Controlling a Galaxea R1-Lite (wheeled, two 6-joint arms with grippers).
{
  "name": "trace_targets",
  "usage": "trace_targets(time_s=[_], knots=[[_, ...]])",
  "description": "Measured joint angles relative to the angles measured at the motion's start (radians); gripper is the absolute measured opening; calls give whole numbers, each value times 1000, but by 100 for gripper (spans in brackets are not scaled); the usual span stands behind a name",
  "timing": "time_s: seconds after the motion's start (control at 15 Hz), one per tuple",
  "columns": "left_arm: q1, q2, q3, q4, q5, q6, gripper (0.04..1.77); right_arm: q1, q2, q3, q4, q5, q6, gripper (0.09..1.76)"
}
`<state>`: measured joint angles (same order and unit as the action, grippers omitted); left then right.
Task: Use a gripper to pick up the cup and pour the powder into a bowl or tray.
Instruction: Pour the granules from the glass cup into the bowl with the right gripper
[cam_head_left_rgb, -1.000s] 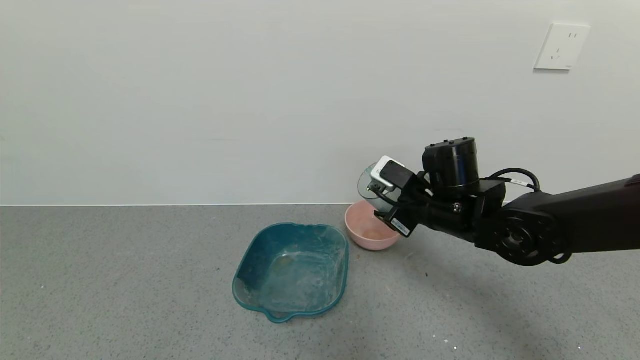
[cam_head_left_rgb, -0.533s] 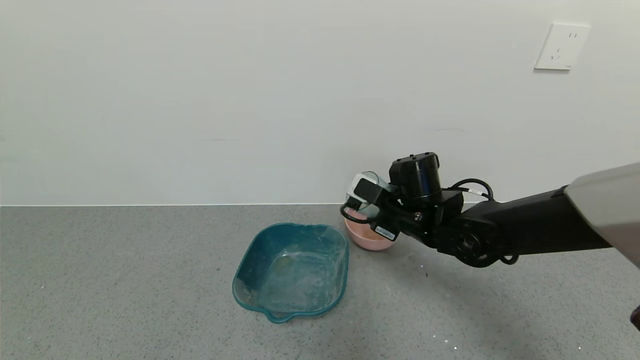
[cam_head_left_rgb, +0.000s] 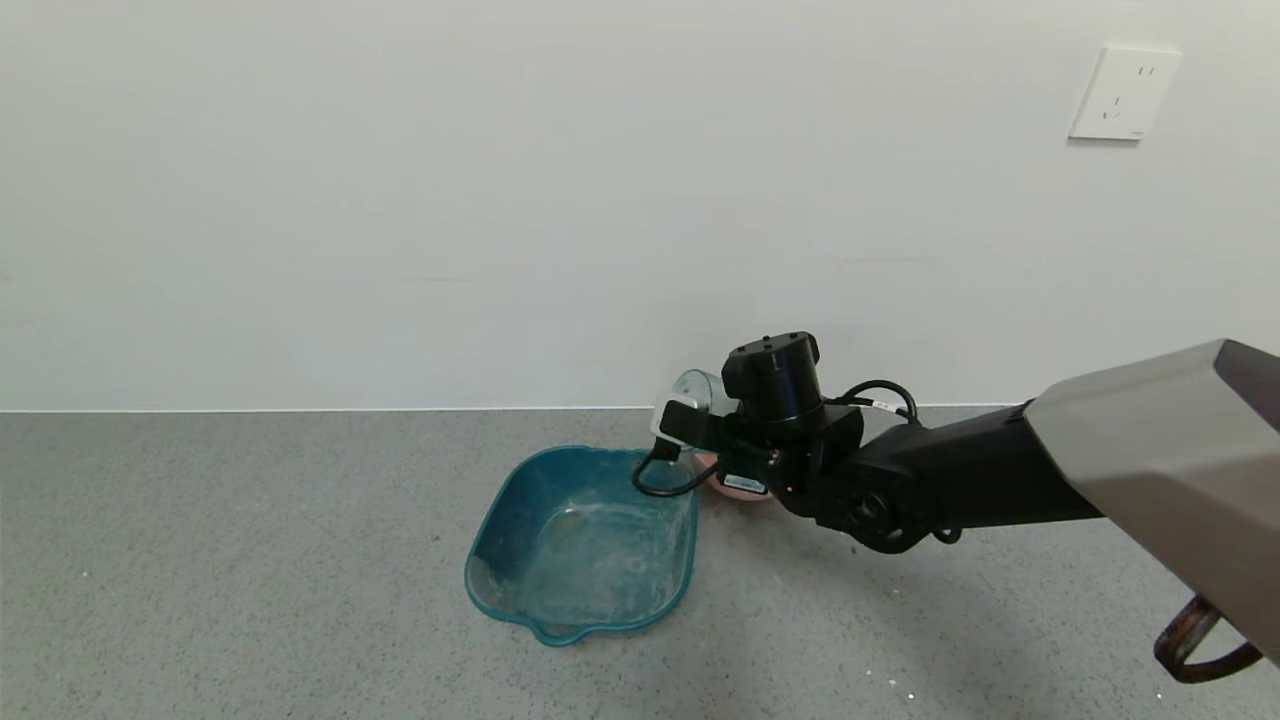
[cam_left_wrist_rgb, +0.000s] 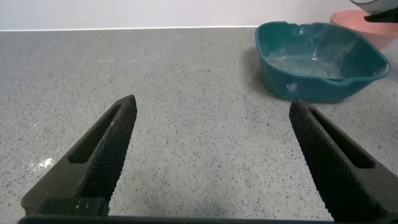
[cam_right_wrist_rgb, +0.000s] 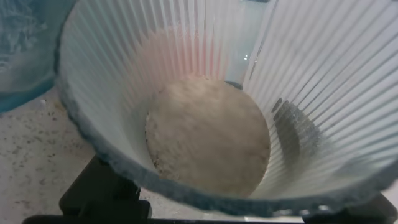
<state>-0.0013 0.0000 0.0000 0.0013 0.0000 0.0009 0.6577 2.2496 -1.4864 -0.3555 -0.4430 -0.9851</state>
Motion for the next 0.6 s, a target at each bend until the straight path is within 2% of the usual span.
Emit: trace_targets(time_s=[0.6], knots=[[0,0,0,0,0,0,176,28,7,-40,10,2,-285,135]])
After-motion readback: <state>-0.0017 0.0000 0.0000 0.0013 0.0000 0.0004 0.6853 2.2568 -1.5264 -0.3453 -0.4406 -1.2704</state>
